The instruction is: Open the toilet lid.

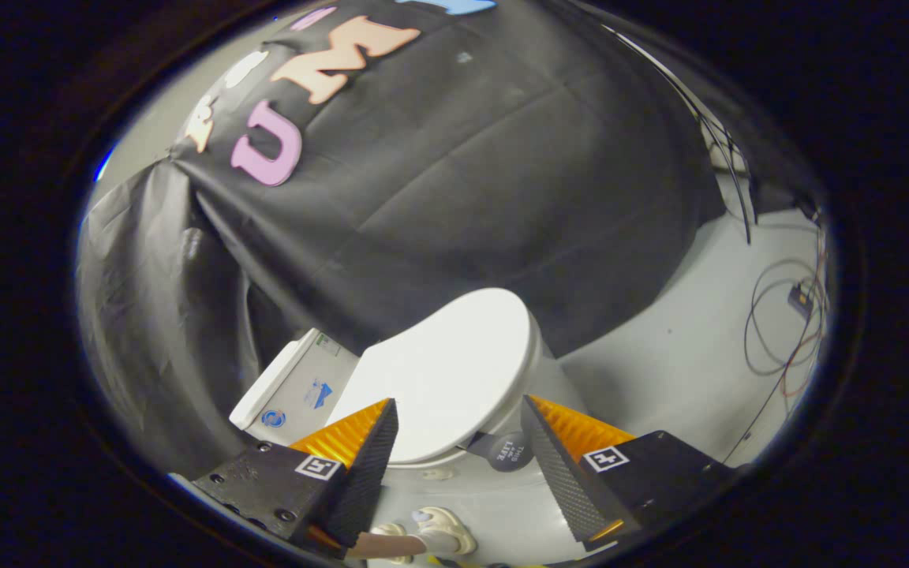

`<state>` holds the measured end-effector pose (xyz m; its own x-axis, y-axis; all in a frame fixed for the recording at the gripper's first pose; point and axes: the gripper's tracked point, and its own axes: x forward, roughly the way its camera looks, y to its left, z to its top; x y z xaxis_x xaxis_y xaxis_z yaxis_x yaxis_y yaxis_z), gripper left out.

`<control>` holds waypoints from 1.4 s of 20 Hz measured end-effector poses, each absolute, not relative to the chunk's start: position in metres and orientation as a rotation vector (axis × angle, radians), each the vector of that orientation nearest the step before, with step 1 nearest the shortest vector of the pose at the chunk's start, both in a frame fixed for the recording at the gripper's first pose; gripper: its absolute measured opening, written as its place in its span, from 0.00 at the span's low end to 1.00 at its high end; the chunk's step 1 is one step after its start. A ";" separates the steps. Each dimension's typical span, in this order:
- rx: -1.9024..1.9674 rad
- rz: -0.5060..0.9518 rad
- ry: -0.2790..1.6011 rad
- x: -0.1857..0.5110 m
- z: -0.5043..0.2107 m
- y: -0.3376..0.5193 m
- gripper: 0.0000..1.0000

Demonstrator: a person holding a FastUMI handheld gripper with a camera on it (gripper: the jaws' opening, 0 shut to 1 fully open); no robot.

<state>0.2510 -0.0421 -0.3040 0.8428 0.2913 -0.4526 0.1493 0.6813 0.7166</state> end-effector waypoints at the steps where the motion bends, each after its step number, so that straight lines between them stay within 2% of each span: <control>1: 0.861 0.074 0.592 0.254 -0.315 -0.041 0.96; 6: 1.037 0.028 0.663 0.260 -0.349 -0.039 0.95; 10: 1.136 0.037 0.691 0.261 -0.359 -0.033 0.85; 11: 1.161 0.042 0.689 0.261 -0.358 -0.033 0.78; 17: 1.366 -0.015 0.721 0.259 -0.349 -0.040 0.13; 19: 1.380 -0.020 0.739 0.259 -0.347 -0.035 0.00; 23: 1.215 -0.066 0.758 0.260 -0.324 -0.035 0.00; 28: 1.068 -0.030 0.741 0.260 -0.245 -0.022 0.00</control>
<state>0.2597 -0.0220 -0.2450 0.7617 0.3207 -0.5630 0.3653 0.5051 0.7820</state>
